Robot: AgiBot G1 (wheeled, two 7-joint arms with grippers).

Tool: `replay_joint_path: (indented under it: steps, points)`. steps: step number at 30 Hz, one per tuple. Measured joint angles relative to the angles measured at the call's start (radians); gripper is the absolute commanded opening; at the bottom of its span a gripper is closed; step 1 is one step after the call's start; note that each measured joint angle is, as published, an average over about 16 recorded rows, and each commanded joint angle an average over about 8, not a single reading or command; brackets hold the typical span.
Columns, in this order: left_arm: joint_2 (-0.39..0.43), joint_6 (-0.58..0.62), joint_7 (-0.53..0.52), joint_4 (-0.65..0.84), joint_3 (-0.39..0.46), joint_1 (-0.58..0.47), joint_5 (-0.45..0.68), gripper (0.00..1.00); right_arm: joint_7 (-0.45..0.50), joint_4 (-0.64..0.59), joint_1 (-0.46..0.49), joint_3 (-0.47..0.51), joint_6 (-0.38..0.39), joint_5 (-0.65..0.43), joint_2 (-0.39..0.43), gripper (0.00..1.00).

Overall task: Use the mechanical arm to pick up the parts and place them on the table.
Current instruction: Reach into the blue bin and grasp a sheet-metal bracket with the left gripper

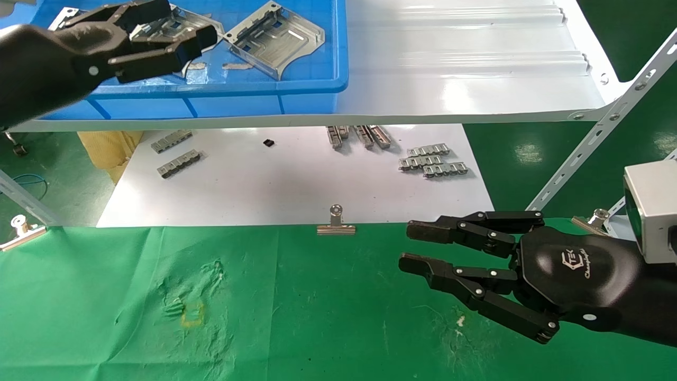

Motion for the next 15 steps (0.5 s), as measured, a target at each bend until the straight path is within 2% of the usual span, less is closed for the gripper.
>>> replay_joint_path:
  steps: [15]
  points:
    - [0.03, -0.078, -0.165, 0.238, 0.133, -0.281, 0.266, 1.0, 0.0, 0.0, 0.0, 0.0, 0.0, 0.0, 0.0, 0.0]
